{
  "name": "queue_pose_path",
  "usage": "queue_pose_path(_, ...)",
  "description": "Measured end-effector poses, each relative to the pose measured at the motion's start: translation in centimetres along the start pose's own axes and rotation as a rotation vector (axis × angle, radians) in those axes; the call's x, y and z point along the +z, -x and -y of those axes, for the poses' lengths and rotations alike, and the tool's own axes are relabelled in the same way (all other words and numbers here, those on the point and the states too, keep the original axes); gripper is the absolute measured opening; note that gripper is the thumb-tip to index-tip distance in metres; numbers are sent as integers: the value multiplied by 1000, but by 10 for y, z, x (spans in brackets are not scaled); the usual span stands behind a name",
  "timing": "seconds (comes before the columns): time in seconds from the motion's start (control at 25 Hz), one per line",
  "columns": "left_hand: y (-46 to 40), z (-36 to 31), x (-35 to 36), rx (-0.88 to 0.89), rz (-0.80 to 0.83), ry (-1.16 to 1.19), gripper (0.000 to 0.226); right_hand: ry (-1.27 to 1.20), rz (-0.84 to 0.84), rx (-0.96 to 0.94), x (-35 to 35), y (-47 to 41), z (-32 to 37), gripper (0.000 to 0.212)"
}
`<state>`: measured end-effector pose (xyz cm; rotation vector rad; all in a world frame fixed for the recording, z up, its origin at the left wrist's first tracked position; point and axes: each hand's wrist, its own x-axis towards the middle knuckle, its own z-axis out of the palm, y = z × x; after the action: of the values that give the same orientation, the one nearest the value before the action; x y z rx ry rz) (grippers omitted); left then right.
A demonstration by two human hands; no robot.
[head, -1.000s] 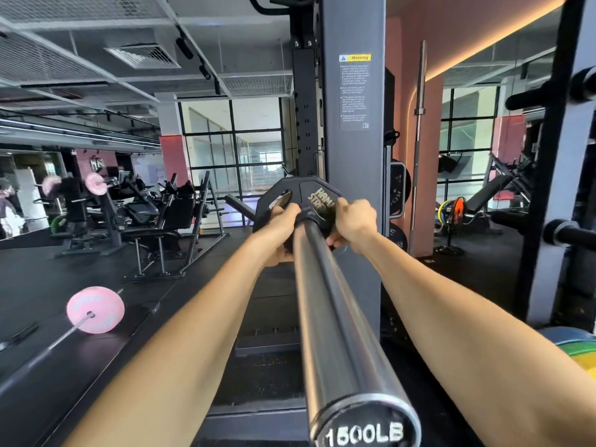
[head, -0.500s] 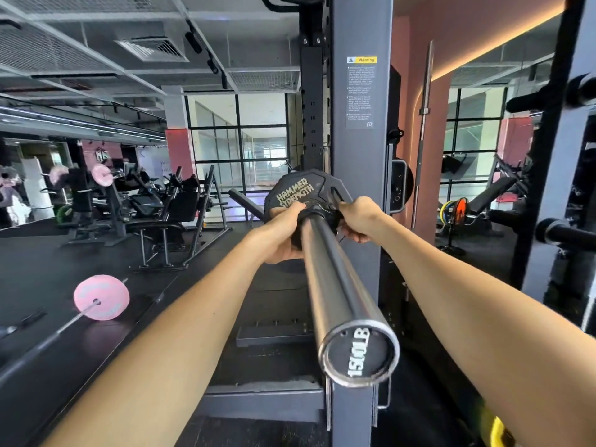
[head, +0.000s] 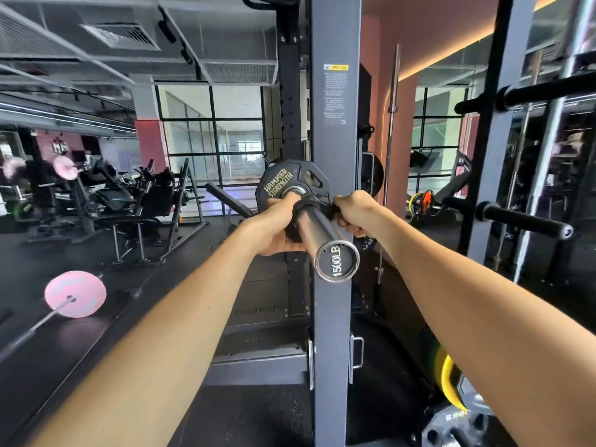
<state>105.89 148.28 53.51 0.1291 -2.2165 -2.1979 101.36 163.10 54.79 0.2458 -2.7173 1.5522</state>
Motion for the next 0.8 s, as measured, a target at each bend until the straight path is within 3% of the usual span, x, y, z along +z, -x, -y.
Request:
queue_pose_path(0.28, 67, 2, 20, -20, -6, -33, 37, -15, 12, -48, -16, 68, -5, 42)
queue_pose_path(0.52, 131, 5, 37, -25, 40, 39, 55, 22, 35, -66, -34, 133, -5, 43)
queue_pose_path(0.8, 200, 9, 47, -39, 164, -44, 48, -1, 48, -107, -50, 204, -9, 43)
